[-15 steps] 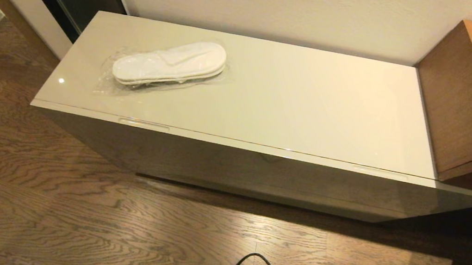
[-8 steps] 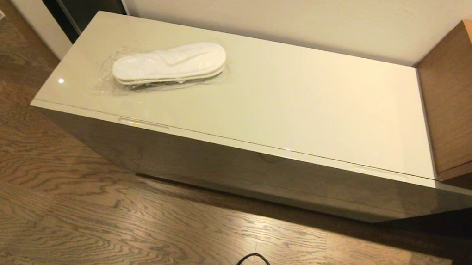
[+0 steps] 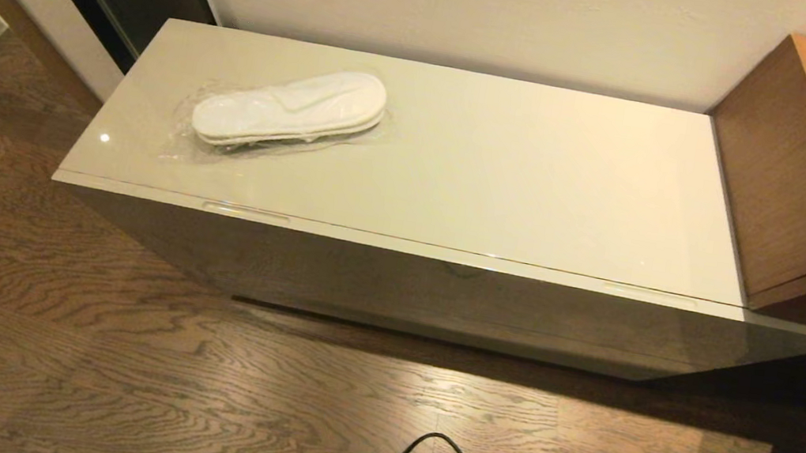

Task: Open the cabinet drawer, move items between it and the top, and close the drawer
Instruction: Open the drawer

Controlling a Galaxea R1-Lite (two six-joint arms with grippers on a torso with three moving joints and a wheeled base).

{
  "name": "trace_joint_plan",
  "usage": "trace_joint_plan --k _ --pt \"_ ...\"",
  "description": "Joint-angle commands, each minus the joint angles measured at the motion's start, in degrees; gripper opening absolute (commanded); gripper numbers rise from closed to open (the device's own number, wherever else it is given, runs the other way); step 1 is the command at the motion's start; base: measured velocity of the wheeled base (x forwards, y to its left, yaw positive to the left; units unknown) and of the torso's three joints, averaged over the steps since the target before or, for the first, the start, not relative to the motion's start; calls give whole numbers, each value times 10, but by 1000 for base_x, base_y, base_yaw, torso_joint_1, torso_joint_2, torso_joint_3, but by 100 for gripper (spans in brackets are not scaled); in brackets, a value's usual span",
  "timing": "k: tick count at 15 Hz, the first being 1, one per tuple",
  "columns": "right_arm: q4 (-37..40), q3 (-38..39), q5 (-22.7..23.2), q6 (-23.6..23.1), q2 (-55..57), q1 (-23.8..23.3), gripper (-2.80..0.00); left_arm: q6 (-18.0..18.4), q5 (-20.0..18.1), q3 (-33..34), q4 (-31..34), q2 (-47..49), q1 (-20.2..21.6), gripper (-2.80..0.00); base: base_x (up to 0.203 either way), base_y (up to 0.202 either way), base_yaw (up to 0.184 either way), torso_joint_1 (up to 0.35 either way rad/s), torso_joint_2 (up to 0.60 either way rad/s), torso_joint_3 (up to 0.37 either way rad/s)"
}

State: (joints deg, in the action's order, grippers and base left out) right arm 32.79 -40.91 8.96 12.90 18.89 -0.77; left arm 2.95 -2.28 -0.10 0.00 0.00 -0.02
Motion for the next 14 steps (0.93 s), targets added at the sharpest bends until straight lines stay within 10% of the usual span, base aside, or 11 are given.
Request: trace_joint_plan --k 1,7,14 --pt "0 -15 9 0 112 0 -280 0 0 0 0 1 -1 -280 0 0 0 0 0 0" --pt "-42 -130 83 1 368 10 -280 0 0 0 0 1 0 -280 0 0 0 0 0 0" --pt "-164 -165 59 55 528 70 -280 0 0 0 0 1 0 -280 0 0 0 0 0 0"
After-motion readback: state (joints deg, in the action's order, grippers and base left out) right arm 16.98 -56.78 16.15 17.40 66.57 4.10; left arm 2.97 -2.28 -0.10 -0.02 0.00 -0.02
